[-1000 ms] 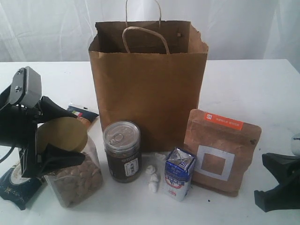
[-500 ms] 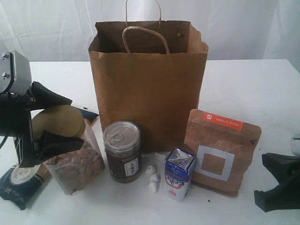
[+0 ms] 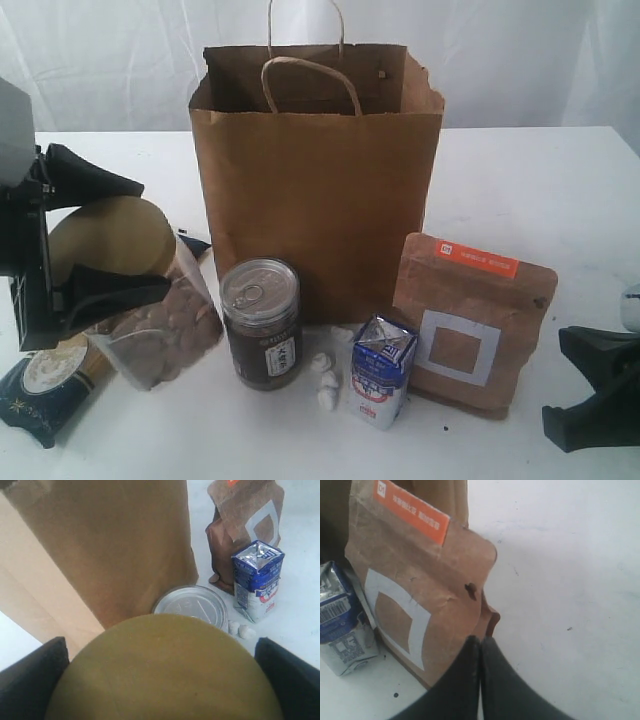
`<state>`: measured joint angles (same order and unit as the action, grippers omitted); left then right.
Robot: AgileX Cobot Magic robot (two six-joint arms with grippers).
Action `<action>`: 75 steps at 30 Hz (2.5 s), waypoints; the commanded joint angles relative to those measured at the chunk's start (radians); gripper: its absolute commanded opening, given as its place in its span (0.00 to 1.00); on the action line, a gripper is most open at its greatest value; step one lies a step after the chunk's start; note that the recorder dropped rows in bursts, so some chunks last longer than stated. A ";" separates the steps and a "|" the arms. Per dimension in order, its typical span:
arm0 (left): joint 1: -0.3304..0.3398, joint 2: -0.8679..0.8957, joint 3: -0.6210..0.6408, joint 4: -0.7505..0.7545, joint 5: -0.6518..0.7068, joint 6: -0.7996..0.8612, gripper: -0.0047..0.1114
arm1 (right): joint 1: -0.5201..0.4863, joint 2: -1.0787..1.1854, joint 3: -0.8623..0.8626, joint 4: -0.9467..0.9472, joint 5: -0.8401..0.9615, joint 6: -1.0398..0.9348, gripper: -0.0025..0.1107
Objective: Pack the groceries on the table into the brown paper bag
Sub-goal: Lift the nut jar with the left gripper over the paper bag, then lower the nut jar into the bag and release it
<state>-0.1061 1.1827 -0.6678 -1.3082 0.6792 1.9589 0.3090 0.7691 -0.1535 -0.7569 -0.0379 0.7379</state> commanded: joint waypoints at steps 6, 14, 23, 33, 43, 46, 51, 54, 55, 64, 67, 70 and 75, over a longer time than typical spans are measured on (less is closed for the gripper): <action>-0.006 -0.205 0.002 -0.045 0.022 0.112 0.04 | -0.003 -0.005 0.004 0.004 -0.013 0.002 0.02; -0.006 -0.448 -0.116 -0.436 -0.271 0.156 0.04 | -0.003 -0.005 0.004 0.006 -0.011 0.007 0.02; -0.006 -0.174 -0.450 -0.436 -0.108 -0.030 0.04 | -0.003 -0.005 0.004 0.006 -0.011 0.009 0.02; -0.006 0.147 -0.667 -0.436 0.261 -0.105 0.04 | -0.003 -0.005 0.004 0.006 -0.011 0.055 0.02; -0.006 0.320 -0.741 -0.436 0.483 -0.081 0.04 | -0.003 -0.005 0.004 0.006 -0.011 0.055 0.02; -0.006 0.354 -0.741 -0.436 0.531 -0.058 0.04 | -0.003 -0.005 0.004 0.006 -0.011 0.055 0.02; -0.006 0.383 -0.741 -0.436 0.542 -0.016 0.04 | -0.003 -0.005 0.004 0.010 -0.011 0.055 0.02; -0.006 0.393 -0.741 -0.436 0.542 0.019 0.04 | -0.003 -0.005 0.004 0.010 -0.011 0.055 0.02; -0.006 0.396 -0.741 -0.436 0.542 0.023 0.04 | -0.003 -0.005 0.004 0.010 -0.011 0.055 0.02; -0.006 0.432 -0.741 -0.436 0.542 0.029 0.04 | -0.003 -0.005 0.004 0.010 -0.011 0.055 0.02; -0.006 0.447 -0.741 -0.436 0.542 0.029 0.04 | -0.003 -0.005 0.004 0.010 -0.011 0.055 0.02; -0.006 0.463 -0.741 -0.436 0.542 0.029 0.04 | -0.003 -0.005 0.004 0.010 -0.011 0.055 0.02; -0.031 0.477 -0.741 -0.436 0.542 0.056 0.04 | -0.003 -0.005 0.004 0.010 -0.011 0.055 0.02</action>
<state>-0.1138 1.6620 -1.3996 -1.6883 1.1269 1.9564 0.3090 0.7691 -0.1535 -0.7446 -0.0379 0.7871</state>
